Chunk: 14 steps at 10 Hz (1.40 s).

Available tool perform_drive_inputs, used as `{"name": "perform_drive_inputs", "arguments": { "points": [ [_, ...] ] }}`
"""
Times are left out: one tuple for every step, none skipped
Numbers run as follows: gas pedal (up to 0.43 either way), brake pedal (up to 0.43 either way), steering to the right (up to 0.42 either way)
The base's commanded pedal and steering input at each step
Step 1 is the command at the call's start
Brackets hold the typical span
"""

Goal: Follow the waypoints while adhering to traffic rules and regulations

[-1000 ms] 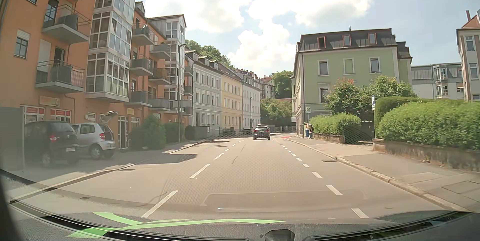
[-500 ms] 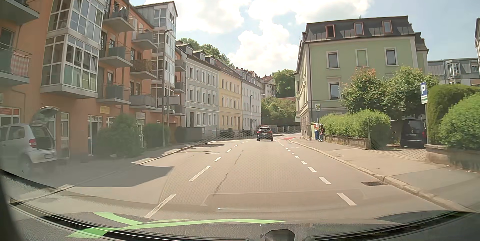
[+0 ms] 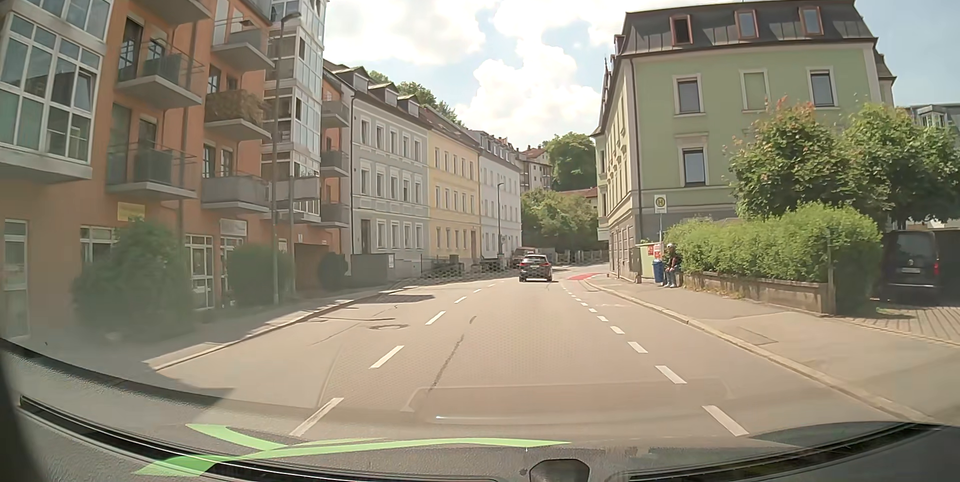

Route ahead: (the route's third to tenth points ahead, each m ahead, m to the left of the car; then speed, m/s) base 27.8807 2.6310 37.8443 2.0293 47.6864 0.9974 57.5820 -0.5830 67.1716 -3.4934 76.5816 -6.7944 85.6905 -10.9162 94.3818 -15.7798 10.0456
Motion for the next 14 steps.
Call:
{"name": "perform_drive_inputs", "arguments": {
  "points": [
    [0.260, 0.000, 0.000],
    [0.248, 0.000, 0.000],
    [0.248, 0.000, 0.001],
    [0.248, 0.000, 0.000],
    [0.248, 0.000, 0.000],
    [0.248, 0.000, 0.001],
    [0.240, 0.000, 0.001],
    [0.220, 0.000, 0.002],
    [0.220, 0.000, 0.002],
    [0.197, 0.000, 0.003],
    [0.189, 0.000, 0.004],
    [0.189, 0.000, 0.004],
    [0.189, 0.000, 0.005],
    [0.177, 0.000, 0.006]
  ]
}}
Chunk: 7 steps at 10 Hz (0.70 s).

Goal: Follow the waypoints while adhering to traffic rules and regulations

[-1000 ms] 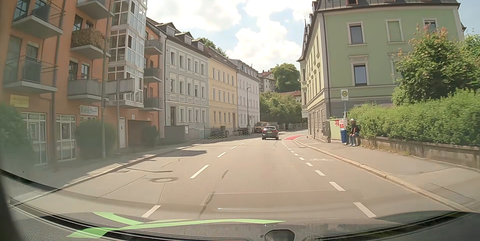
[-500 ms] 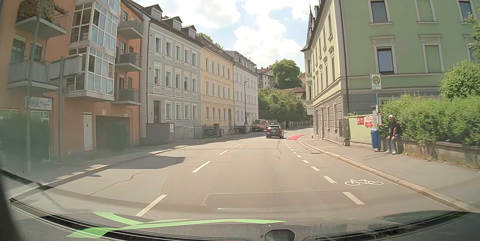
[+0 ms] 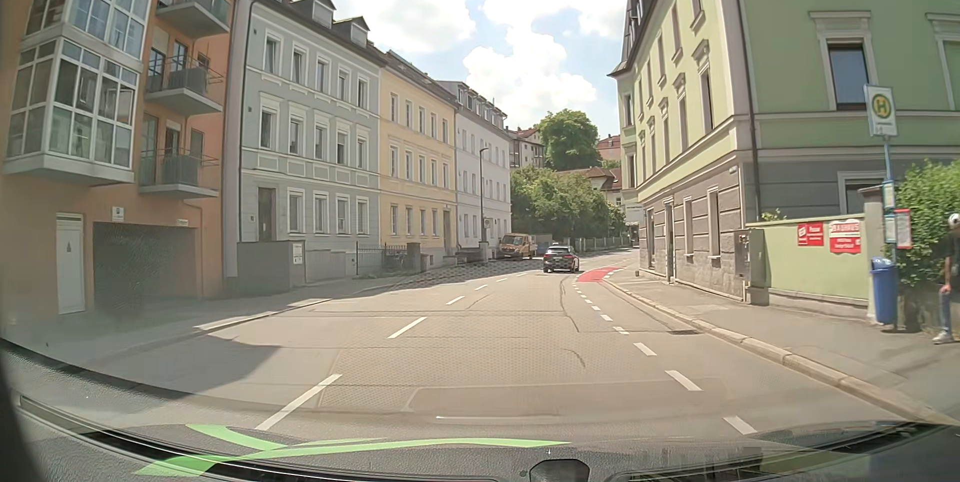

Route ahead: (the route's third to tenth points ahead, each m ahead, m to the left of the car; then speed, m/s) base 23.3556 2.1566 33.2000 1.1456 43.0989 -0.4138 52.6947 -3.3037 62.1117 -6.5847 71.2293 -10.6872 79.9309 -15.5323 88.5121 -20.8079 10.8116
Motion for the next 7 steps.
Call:
{"name": "perform_drive_inputs", "arguments": {
  "points": [
    [0.177, 0.000, 0.006],
    [0.177, 0.000, 0.007],
    [0.177, 0.000, 0.007],
    [0.169, 0.000, 0.008],
    [0.169, 0.000, 0.009],
    [0.169, 0.000, 0.009],
    [0.169, 0.000, 0.010]
  ]
}}
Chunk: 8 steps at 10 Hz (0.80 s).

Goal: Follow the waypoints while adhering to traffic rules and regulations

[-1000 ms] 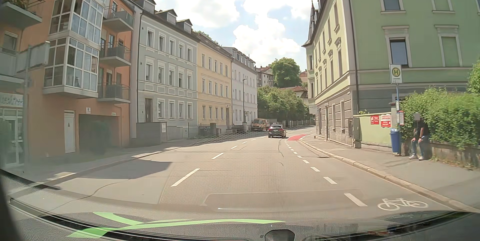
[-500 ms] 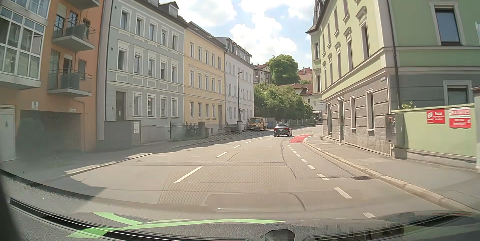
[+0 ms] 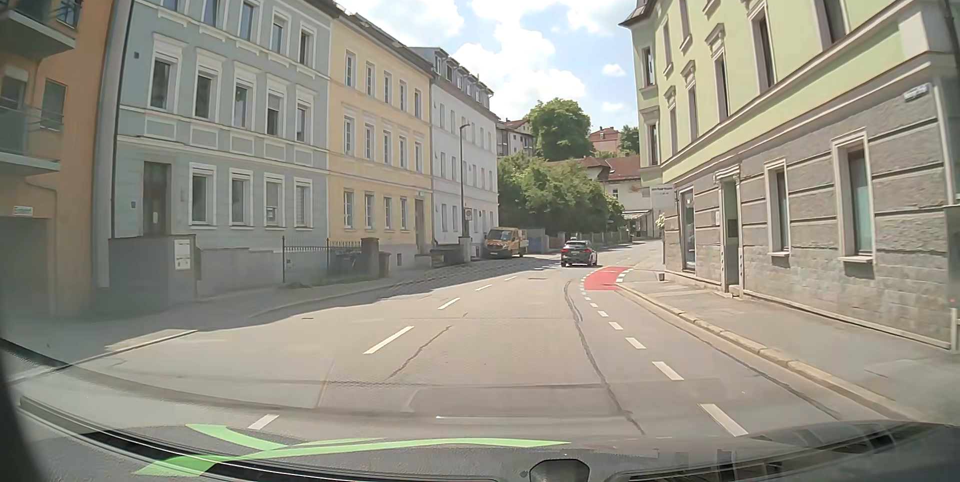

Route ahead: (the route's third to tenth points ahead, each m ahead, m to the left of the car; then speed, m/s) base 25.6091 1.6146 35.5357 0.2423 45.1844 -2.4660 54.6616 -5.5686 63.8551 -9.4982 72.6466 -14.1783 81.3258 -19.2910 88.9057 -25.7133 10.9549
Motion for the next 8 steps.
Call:
{"name": "perform_drive_inputs", "arguments": {
  "points": [
    [0.169, 0.000, 0.010],
    [0.169, 0.000, 0.010],
    [0.169, 0.000, 0.009],
    [0.157, 0.000, 0.009],
    [0.157, 0.000, 0.010],
    [0.157, 0.000, 0.012],
    [0.157, 0.000, 0.015],
    [0.150, 0.000, 0.018]
  ]
}}
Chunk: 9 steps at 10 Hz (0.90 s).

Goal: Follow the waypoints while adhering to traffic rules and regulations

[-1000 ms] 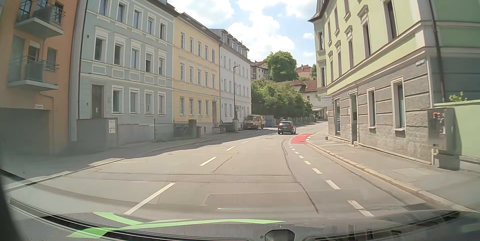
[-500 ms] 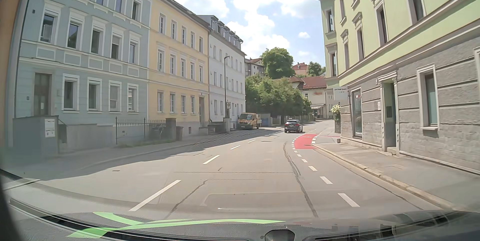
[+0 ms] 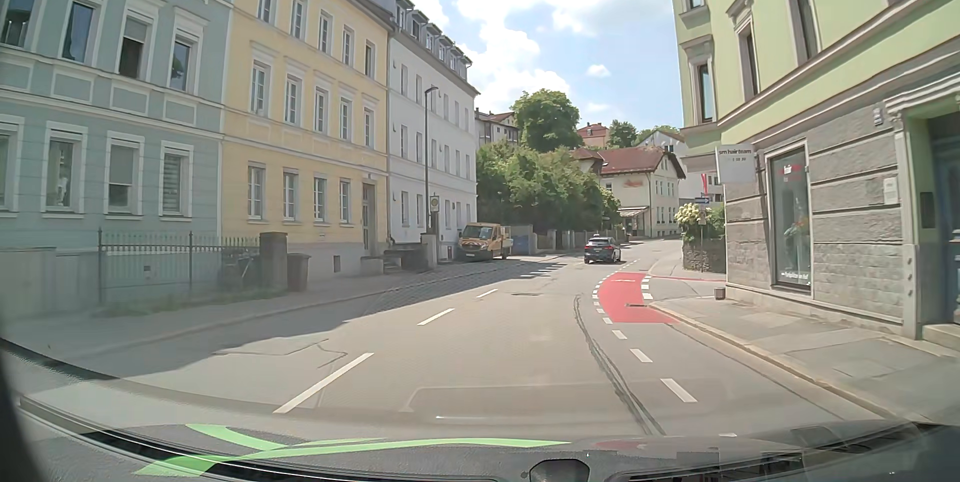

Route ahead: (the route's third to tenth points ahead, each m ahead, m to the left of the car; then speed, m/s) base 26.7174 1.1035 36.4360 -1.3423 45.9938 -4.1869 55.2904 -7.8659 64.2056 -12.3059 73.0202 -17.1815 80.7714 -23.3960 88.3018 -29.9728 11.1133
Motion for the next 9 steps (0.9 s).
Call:
{"name": "perform_drive_inputs", "arguments": {
  "points": [
    [0.150, 0.000, 0.022],
    [0.138, 0.000, 0.025],
    [0.138, 0.000, 0.025],
    [0.138, 0.000, 0.025],
    [0.138, 0.000, 0.025],
    [0.138, 0.000, 0.025],
    [0.138, 0.000, 0.025],
    [0.138, 0.000, 0.027],
    [0.138, 0.000, 0.029]
  ]
}}
